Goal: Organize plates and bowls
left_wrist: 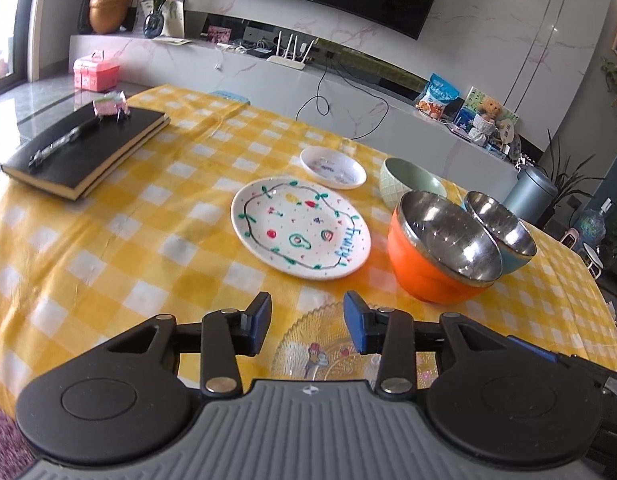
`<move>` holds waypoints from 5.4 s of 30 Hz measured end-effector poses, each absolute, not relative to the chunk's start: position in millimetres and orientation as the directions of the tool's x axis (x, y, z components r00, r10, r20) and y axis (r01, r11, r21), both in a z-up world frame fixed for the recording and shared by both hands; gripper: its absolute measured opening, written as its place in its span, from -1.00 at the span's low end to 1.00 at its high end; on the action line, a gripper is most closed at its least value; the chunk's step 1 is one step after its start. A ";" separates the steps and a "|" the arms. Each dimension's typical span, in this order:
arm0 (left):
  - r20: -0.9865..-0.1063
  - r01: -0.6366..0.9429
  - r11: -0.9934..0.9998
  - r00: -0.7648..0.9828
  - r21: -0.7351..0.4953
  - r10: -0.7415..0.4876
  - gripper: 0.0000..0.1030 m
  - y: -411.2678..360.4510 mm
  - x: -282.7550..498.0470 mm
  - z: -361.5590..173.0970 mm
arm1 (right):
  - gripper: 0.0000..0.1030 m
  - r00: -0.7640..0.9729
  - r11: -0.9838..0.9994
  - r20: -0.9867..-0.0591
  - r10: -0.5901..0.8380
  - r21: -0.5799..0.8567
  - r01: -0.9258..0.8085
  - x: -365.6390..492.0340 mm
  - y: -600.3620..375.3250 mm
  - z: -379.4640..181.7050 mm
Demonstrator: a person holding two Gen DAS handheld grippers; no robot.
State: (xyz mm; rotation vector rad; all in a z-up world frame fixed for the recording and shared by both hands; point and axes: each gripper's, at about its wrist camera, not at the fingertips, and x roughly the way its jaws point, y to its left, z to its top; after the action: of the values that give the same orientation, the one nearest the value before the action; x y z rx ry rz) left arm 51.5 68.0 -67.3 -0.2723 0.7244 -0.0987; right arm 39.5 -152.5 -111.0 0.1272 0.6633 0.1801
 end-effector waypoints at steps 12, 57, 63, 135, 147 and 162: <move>-0.644 -0.018 0.974 0.753 -0.228 -0.137 -0.04 89.0 78.7 -59.2 | 0.22 0.777 0.969 -0.579 0.246 0.177 -0.174 73.7 -118.9 -99.9; -0.667 -0.044 0.944 0.718 -0.326 -0.197 -0.68 123.5 184.2 -121.2 | -0.72 0.732 0.893 -0.654 0.192 0.426 0.146 155.1 -89.6 -163.9; -0.663 -0.038 0.947 0.723 -0.319 -0.194 -0.71 123.6 183.3 -120.3 | -0.76 0.737 0.892 -0.650 0.188 0.426 0.148 151.3 -88.9 -164.0; -0.637 -0.098 0.931 0.754 -0.352 -0.162 -0.66 142.1 125.5 -102.4 | -0.84 0.761 0.868 -0.566 0.318 0.496 0.006 126.9 -107.5 -146.8; -0.625 -0.078 0.927 0.759 -0.367 -0.184 -0.67 115.2 75.5 -76.8 | -0.84 0.750 0.860 -0.565 0.344 0.510 -0.010 74.2 -142.4 -124.7; -0.661 -0.033 0.933 0.714 -0.359 -0.229 -0.66 81.2 34.3 -90.0 | -0.84 0.728 0.867 -0.614 0.305 0.496 0.054 23.9 -180.5 -136.5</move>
State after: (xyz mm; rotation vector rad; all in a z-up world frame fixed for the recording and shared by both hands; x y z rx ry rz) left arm 34.3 81.2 -90.0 -0.3616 0.7716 -0.1109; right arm 23.9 -180.5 -136.5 0.5148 0.7506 0.1451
